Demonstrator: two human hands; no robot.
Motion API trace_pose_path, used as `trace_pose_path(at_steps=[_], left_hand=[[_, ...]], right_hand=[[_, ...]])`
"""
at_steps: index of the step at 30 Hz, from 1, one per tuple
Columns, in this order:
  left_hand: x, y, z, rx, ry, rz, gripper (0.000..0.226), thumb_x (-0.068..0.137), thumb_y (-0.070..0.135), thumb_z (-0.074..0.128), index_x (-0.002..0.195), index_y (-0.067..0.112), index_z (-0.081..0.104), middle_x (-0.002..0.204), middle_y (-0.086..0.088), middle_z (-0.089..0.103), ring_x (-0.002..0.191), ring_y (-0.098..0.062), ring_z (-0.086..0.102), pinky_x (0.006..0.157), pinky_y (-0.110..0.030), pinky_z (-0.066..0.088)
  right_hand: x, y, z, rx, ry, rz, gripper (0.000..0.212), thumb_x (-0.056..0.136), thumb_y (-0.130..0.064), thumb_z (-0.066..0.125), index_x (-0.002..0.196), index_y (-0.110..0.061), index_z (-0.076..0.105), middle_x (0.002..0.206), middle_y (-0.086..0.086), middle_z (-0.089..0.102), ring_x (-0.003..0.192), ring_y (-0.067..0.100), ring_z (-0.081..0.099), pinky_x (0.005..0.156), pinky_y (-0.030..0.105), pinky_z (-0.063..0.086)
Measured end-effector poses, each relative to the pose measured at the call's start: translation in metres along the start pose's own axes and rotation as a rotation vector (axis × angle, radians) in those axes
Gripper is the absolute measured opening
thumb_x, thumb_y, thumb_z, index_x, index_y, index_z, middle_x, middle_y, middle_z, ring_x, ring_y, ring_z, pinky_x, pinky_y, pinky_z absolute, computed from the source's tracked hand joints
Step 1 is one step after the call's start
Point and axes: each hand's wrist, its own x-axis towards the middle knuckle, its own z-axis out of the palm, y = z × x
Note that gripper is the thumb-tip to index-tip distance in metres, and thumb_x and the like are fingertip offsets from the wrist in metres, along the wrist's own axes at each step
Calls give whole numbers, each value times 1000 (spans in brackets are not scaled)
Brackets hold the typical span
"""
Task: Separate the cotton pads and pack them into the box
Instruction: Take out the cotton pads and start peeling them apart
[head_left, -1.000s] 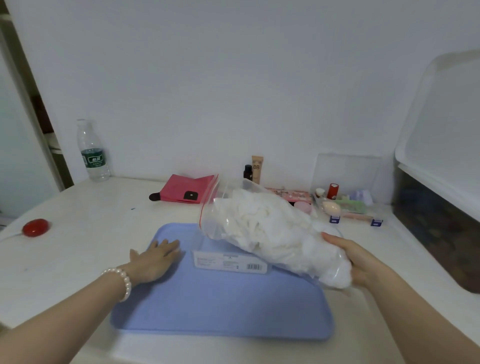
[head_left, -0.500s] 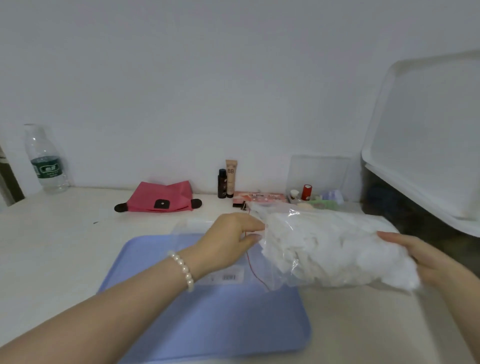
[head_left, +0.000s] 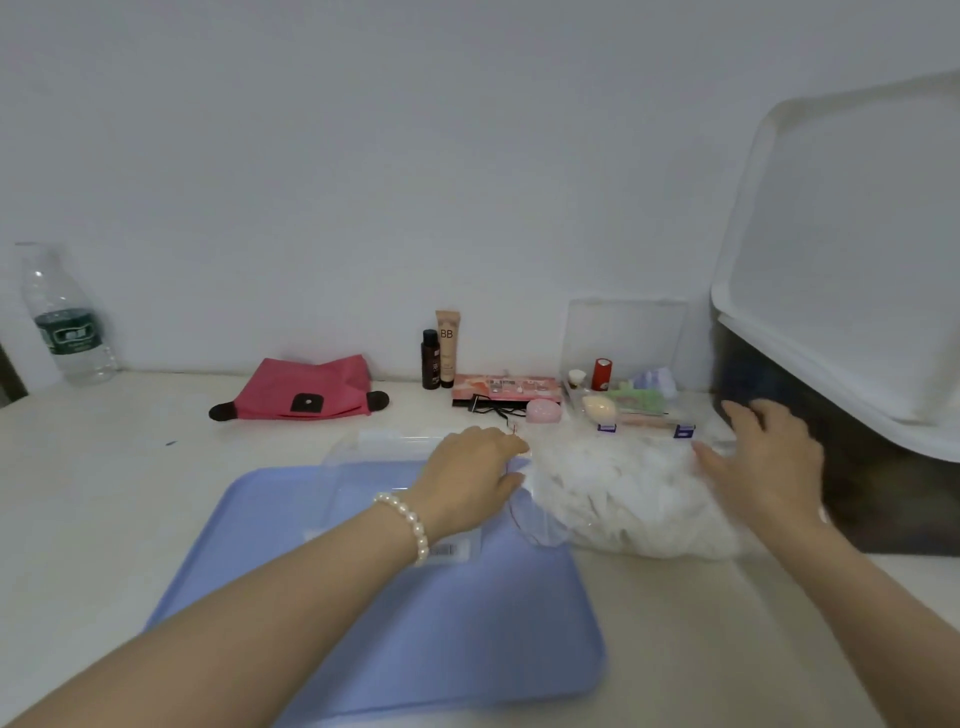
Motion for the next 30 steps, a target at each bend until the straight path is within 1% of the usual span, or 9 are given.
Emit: trace_pose_path(at_steps=[2,6,11,14,19,21,24,26,30], left_hand=[[-11,-15,-4,23,66,-15,35,94,26,47,127,18,53,124,-3,56,111,-23,49,94,-35,38],[-27,-34,-10,29,66,-13,28,93,21,48,114,16,66,117,-4,60,104,-26,51,90,-36,40],[-9,-25,-6,20,-54,16,29,96,19,46,115,17,67,116,-2,65,106,-26,51,88,-34,41],[9,-15,4,-72,-153,-16,34,95,8,44,123,13,61,124,-8,63,114,-26,53,94,-32,42],[32,9,14,-154,-215,-35,40,92,-1,43,129,6,55,132,-13,55,123,-28,49,101,-29,37],[39,21,15,-181,-205,10,39,92,6,50,131,5,52,134,-15,53,125,-30,47,101,-31,35],[49,31,28,-215,-265,49,80,79,19,71,146,14,29,146,-15,35,133,-31,35,107,-33,31],[53,33,35,-203,-321,74,96,69,23,79,147,18,25,142,-12,37,129,-31,39,105,-38,37],[48,36,47,-159,-359,38,82,72,28,76,140,15,31,130,-11,45,115,-29,50,93,-37,46]], right_hand=[[-10,-29,3,113,-51,-75,50,84,-49,57,121,-16,60,125,13,55,112,33,48,96,45,38],[-23,-78,7,244,-202,-180,66,79,-70,43,124,-25,57,128,5,55,121,25,45,100,40,36],[-24,-145,-1,212,-291,-307,78,71,-65,60,136,-29,38,144,6,33,136,26,25,109,43,25],[-22,-163,2,105,-430,-269,82,73,-41,67,141,-25,24,149,11,19,138,32,21,105,47,31],[-13,-133,-9,759,-344,4,48,86,-1,45,132,-12,38,131,10,42,108,22,45,86,28,35],[-13,-120,-12,910,-331,47,46,87,4,38,130,-11,41,123,6,44,106,17,43,89,28,35],[-15,-111,-7,1017,-350,42,45,89,6,35,127,-14,44,119,4,47,111,18,46,92,28,37],[-16,-109,-1,1036,-336,37,40,90,6,35,120,-17,48,117,2,50,110,16,49,86,22,38],[-22,-106,5,1101,-319,58,40,88,12,33,107,-18,51,112,0,54,105,15,54,71,12,41]])
